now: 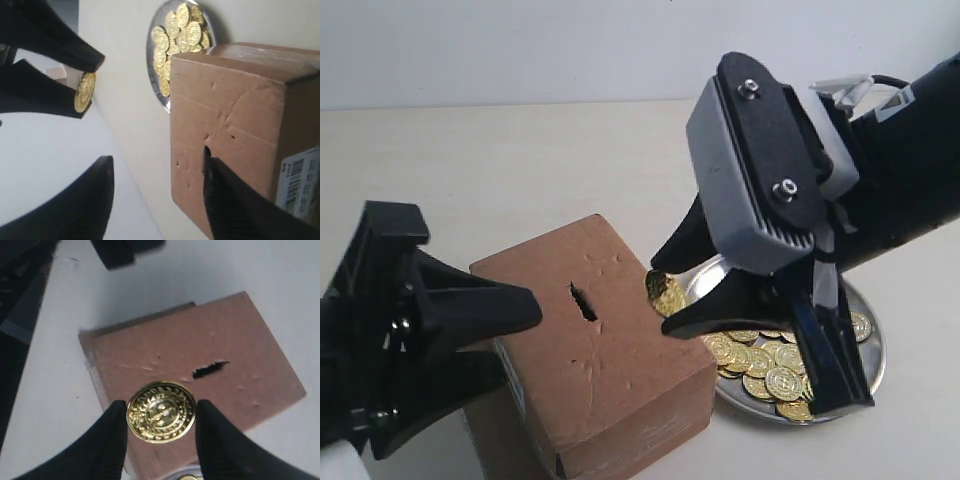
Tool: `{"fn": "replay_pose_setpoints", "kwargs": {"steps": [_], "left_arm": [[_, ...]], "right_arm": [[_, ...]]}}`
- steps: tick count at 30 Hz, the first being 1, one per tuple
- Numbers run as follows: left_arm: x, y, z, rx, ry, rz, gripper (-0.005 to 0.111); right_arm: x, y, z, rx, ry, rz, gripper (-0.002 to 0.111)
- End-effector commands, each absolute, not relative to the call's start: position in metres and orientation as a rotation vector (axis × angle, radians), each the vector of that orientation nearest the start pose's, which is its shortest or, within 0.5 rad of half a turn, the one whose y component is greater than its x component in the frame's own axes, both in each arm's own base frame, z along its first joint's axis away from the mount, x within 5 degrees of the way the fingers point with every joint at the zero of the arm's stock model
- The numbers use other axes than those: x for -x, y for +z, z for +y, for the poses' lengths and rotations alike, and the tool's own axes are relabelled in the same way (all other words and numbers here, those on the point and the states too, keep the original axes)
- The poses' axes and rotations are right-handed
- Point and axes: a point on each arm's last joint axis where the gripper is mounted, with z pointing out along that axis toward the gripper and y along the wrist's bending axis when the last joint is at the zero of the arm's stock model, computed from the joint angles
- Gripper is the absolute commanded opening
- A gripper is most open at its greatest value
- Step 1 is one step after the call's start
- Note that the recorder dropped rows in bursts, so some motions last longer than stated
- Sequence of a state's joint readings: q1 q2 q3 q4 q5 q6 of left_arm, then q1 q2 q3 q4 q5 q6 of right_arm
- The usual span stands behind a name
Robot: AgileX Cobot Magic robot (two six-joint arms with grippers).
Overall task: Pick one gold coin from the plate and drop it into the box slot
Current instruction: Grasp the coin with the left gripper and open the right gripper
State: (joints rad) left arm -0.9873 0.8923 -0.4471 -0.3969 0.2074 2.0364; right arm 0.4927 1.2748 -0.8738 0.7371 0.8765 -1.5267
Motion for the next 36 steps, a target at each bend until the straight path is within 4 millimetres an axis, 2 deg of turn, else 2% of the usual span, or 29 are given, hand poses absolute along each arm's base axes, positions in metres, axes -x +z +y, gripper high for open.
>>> {"fn": "replay_pose_setpoints", "kwargs": {"steps": [1,6,11,24,36], "left_arm": [[-0.092,0.252,-0.163,-2.087,0.357,0.381,0.049],[-0.088,0.265,-0.178,-2.039,0.359,0.309,0.049],[-0.081,0.273,-0.188,-2.029,0.337,0.239,0.049],[-0.083,0.256,-0.198,-2.162,0.328,0.169,0.049],[-0.085,0.265,-0.205,-2.167,0.317,0.16,0.049]], "right_arm": [[-0.174,0.283,0.168,1.863,0.566,1.623,0.038],[-0.17,0.277,0.177,1.915,0.587,1.611,0.038],[-0.175,0.268,0.18,1.931,0.602,1.641,0.038],[-0.175,0.265,0.181,1.937,0.627,1.658,0.038],[-0.175,0.266,0.183,1.915,0.651,1.658,0.038]]}}
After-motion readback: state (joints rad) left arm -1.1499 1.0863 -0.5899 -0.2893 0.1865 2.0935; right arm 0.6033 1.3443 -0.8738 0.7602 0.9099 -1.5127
